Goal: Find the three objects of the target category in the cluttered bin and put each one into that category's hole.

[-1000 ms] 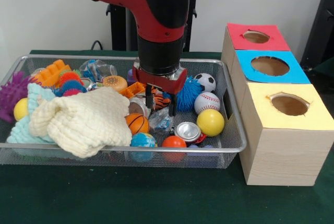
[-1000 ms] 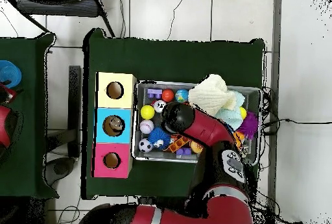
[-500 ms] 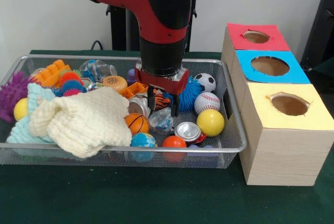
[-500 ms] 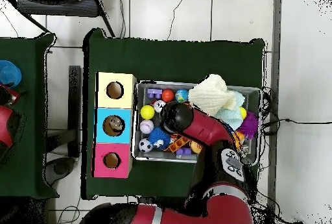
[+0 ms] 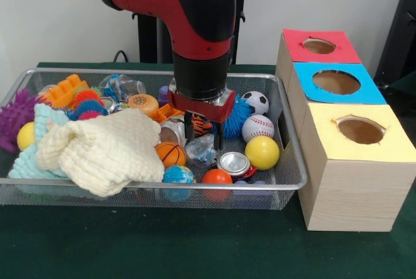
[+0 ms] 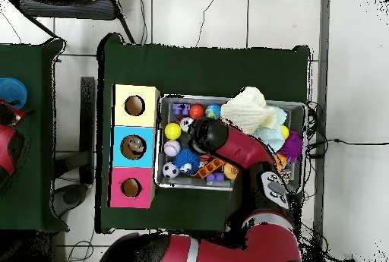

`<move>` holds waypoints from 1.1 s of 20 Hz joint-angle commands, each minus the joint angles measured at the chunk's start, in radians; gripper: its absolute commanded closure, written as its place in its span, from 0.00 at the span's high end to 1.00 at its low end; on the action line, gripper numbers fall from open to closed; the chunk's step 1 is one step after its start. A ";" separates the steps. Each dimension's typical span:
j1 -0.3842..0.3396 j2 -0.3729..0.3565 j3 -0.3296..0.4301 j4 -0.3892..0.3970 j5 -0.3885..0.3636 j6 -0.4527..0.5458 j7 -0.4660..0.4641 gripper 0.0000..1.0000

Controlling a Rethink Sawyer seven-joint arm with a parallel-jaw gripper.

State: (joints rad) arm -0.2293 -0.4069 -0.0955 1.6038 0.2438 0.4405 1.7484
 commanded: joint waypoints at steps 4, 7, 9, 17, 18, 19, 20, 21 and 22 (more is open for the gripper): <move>-0.035 0.084 0.110 -0.045 -0.044 -0.011 0.054 1.00; -0.037 0.087 0.111 -0.041 -0.046 -0.019 0.057 1.00; -0.038 0.095 0.112 -0.044 -0.046 -0.030 0.059 1.00; -0.001 0.116 0.068 -0.081 -0.063 -0.009 0.068 1.00; 0.012 0.120 0.053 -0.096 -0.072 0.021 0.068 0.00; 0.015 0.122 0.050 -0.102 -0.073 0.034 0.068 0.00; 0.018 0.124 0.048 -0.107 -0.074 0.047 0.069 0.00; 0.021 0.127 0.045 -0.113 -0.074 0.060 0.069 0.00; 0.024 0.129 0.043 -0.119 -0.075 0.073 0.070 0.00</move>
State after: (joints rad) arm -0.2302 -0.3646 -0.0832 1.5575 0.2272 0.4408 1.7484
